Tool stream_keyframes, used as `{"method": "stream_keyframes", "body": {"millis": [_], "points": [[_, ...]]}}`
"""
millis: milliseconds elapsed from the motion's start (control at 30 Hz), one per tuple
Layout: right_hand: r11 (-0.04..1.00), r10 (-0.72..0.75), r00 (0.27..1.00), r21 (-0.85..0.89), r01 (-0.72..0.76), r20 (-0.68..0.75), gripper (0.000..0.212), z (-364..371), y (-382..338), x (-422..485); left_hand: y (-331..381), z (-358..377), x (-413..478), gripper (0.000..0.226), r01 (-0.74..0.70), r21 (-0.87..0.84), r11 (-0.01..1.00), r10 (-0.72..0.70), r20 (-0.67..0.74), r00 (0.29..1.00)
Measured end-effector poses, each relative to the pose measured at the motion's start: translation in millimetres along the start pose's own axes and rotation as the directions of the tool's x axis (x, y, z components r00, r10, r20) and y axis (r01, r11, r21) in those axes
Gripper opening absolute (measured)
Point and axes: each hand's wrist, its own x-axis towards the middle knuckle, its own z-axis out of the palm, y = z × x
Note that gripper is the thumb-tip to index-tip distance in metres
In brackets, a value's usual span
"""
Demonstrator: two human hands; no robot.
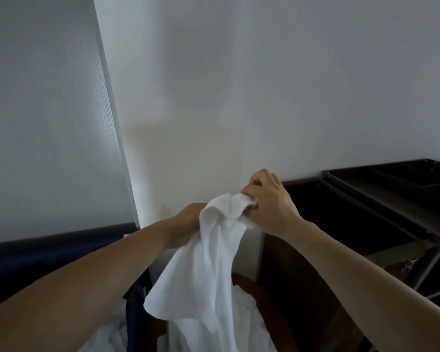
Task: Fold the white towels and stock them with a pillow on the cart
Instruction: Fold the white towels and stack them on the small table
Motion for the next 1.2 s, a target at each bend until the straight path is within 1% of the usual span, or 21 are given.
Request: {"method": "stream_keyframes", "body": {"millis": [33, 100, 133, 200, 267, 333, 400, 433, 500, 533, 600, 667, 733, 767, 833, 900, 933, 1000, 1067, 1133, 1200], "points": [[0.999, -0.031, 0.999, 0.009, 0.031, -0.012, 0.037, -2.8, 1.2, 1.4, 1.3, 1.5, -0.1, 0.025, 0.023, -0.014, 1.0, -0.023, 0.016, 1.0], [0.986, -0.166, 0.975, 0.023, 0.164, 0.146, 0.073, -6.9, 5.1, 2.4, 4.6, -1.3, 0.7, 0.026, 0.05, -0.038, 0.998, -0.049, 0.01, 0.999], [0.972, -0.233, 0.941, 0.025, 0.234, 0.246, 0.089, -7.5, 3.3, 0.1, 7.9, -3.3, -0.4, 0.026, 0.052, -0.05, 0.997, -0.052, 0.006, 0.999], [0.922, -0.366, 0.872, 0.001, 0.386, 0.326, 0.102, -2.7, -6.0, -8.6, 13.5, -7.8, 0.0, 0.014, 0.068, -0.127, 0.99, -0.059, 0.07, 0.996], [0.868, -0.475, 0.838, -0.013, 0.496, 0.268, 0.09, 7.5, -13.5, -15.4, 16.0, -8.4, 0.7, 0.02, 0.118, -0.173, 0.978, -0.093, 0.147, 0.985], [0.853, -0.521, 0.845, 0.043, 0.52, 0.12, 0.055, 15.6, -15.4, -17.3, 15.7, -6.9, 1.4, 0.017, 0.166, -0.133, 0.977, -0.145, 0.159, 0.977], [0.916, -0.378, 0.924, 0.164, 0.365, 0.053, 0.029, 15.7, -14.5, -14.5, 13.4, -8.8, 1.3, 0.013, 0.219, -0.1, 0.971, -0.2, 0.168, 0.965], [0.949, -0.238, 0.97, 0.225, 0.219, 0.06, 0.023, 14.6, -13.6, -12.1, 11.6, -10.7, 1.5, 0.013, 0.227, -0.1, 0.969, -0.208, 0.173, 0.963], [0.951, 0.039, 0.998, 0.304, -0.052, 0.047, 0.019, 11.5, -11.6, -4.7, 5.4, -14.7, 3.4, 0.013, 0.156, -0.102, 0.983, -0.141, 0.134, 0.981], [0.936, 0.144, 0.99, 0.322, -0.141, 0.014, 0.019, 8.3, -12.0, 0.7, 1.7, -17.2, 5.6, 0.014, 0.085, -0.066, 0.994, -0.079, 0.084, 0.993], [0.876, 0.319, 0.948, 0.387, -0.288, -0.018, 0.017, 1.2, -15.6, 13.7, -3.1, -23.4, 3.6, 0.025, -0.074, 0.131, 0.989, 0.073, 0.013, 0.997], [0.763, 0.453, 0.89, 0.496, -0.415, 0.049, 0.021, -3.1, -19.4, 26.0, -7.3, -30.1, -2.2, 0.052, -0.191, 0.284, 0.939, 0.156, 0.142, 0.977], [0.619, 0.531, 0.829, 0.588, -0.521, 0.176, 0.027, -9.0, -24.9, 33.5, -7.0, -33.3, -13.7, 0.074, -0.2, 0.321, 0.926, 0.074, 0.364, 0.929], [0.525, 0.551, 0.794, 0.633, -0.569, 0.257, 0.025, -11.1, -26.5, 36.3, -4.9, -30.7, -20.5, 0.073, -0.186, 0.326, 0.927, 0.02, 0.452, 0.892], [0.338, 0.532, 0.749, 0.712, -0.616, 0.395, 0.032, -14.1, -29.0, 39.2, -3.8, -20.5, -28.4, 0.053, -0.18, 0.347, 0.921, -0.045, 0.552, 0.833], [0.26, 0.485, 0.752, 0.747, -0.611, 0.447, 0.04, -12.8, -27.8, 40.3, -4.4, -6.9, -31.8, 0.032, -0.189, 0.317, 0.929, 0.015, 0.48, 0.877], [0.279, 0.471, 0.764, 0.747, -0.603, 0.44, 0.038, -10.8, -25.9, 40.6, -6.6, -3.7, -29.2, 0.033, -0.186, 0.246, 0.951, 0.074, 0.403, 0.912], [0.374, 0.476, 0.794, 0.73, -0.572, 0.378, 0.029, -9.3, -21.1, 39.6, -9.0, -1.1, -21.5, 0.038, -0.143, -0.026, 0.989, 0.145, 0.236, 0.961], [0.391, 0.485, 0.801, 0.732, -0.558, 0.352, 0.03, -10.7, -9.9, 36.0, -4.8, -5.1, -16.2, 0.033, -0.173, -0.209, 0.963, 0.193, 0.08, 0.978], [0.412, 0.469, 0.799, 0.707, -0.575, 0.377, 0.027, -14.9, 4.2, 29.5, 5.3, -13.5, -15.6, 0.02, -0.202, -0.221, 0.954, 0.195, -0.053, 0.979], [0.538, 0.379, 0.836, 0.64, -0.548, 0.397, 0.019, -19.3, 13.3, 24.1, 17.1, -21.1, -13.2, 0.013, -0.24, -0.163, 0.957, 0.227, -0.093, 0.969]]}}
